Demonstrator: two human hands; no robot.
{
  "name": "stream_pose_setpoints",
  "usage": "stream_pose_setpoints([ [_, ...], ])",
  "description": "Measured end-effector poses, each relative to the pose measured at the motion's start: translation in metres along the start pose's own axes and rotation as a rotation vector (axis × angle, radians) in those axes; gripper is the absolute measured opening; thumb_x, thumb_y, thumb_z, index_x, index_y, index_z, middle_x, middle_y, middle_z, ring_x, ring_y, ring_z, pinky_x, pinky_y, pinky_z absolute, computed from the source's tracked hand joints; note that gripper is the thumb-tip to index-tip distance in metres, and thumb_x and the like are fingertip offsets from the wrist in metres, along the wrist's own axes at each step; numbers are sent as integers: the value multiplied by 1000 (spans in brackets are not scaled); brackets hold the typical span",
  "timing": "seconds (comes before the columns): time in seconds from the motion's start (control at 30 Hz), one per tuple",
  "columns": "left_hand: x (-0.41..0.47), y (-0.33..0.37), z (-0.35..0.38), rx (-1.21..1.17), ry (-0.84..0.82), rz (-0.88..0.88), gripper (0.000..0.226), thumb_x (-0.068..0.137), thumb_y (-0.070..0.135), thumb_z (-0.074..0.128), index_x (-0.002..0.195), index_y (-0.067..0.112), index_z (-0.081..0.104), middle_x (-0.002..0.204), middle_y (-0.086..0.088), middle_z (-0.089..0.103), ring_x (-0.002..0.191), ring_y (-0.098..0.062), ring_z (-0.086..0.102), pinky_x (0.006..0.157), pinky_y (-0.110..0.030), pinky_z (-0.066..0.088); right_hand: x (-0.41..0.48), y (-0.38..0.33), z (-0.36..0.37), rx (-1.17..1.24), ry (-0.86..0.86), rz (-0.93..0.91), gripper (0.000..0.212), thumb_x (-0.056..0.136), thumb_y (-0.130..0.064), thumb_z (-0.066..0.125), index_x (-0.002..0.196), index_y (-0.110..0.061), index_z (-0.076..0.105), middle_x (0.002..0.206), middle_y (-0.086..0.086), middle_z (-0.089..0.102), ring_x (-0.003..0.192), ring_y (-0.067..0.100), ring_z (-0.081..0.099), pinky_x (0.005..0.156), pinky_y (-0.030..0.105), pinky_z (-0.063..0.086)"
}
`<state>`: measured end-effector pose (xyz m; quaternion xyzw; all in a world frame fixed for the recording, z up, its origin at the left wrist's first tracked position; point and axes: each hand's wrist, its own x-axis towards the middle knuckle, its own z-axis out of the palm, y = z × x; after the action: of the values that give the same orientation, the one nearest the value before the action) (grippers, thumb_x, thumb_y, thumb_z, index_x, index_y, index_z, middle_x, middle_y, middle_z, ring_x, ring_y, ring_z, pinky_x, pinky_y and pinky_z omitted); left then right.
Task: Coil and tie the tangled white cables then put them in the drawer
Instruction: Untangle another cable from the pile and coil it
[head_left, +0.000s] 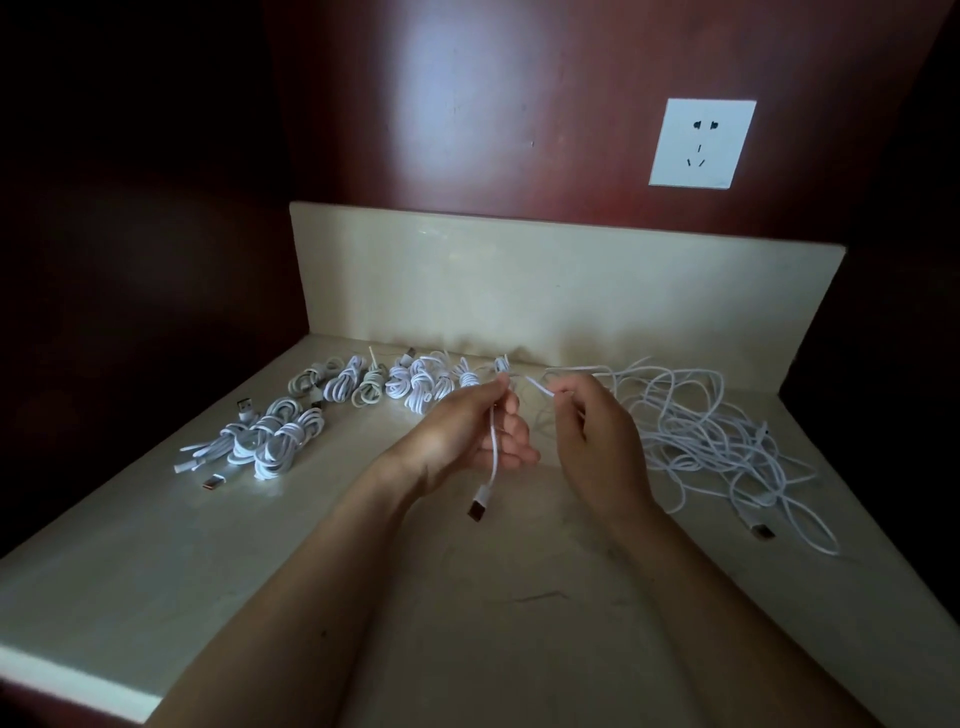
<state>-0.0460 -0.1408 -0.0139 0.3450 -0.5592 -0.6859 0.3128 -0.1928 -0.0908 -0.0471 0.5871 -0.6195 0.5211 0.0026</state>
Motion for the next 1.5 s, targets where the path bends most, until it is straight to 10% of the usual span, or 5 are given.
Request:
stream_pose_setpoints([
  [0.13, 8, -5, 7, -181, 159, 102, 32, 103, 24, 37, 74, 17, 46, 57, 1, 53, 45, -13, 54, 43, -17, 39, -2, -5, 3, 74, 18, 16, 15, 96, -12, 51, 98, -22, 63, 78, -8, 61, 68, 10, 55, 64, 34, 45],
  [0.37, 14, -6, 0, -735, 228, 221, 28, 103, 16, 36, 79, 15, 50, 92, -9, 74, 87, -21, 71, 83, -35, 56, -13, -9, 15, 74, -183, 24, 13, 89, -26, 50, 92, -31, 61, 78, -10, 68, 76, 9, 64, 72, 37, 52],
  [0.5, 13, -1, -4, -825, 270, 275, 23, 102, 18, 38, 83, 17, 51, 76, -3, 66, 58, -16, 64, 68, -34, 59, -15, -7, 16, -9, -304, 17, 17, 87, -32, 48, 88, -26, 63, 81, -6, 68, 78, 13, 63, 75, 41, 51],
  [0.77, 9, 2, -23, -708, 414, 346, 31, 103, 34, 28, 79, 25, 45, 55, 8, 28, 39, -5, 15, 40, -18, 6, -15, -7, 15, -264, -449, -142, 15, 93, -22, 54, 95, -21, 69, 91, -1, 67, 90, 22, 60, 73, 34, 44],
  [1.5, 6, -10, -7, -82, -56, -141, 42, 100, 32, 21, 78, 14, 51, 56, 0, 48, 46, -12, 38, 40, -19, 27, -9, -18, -2, 108, -136, 1, 21, 79, -46, 65, 85, -27, 58, 73, -10, 65, 70, 9, 61, 66, 36, 50],
])
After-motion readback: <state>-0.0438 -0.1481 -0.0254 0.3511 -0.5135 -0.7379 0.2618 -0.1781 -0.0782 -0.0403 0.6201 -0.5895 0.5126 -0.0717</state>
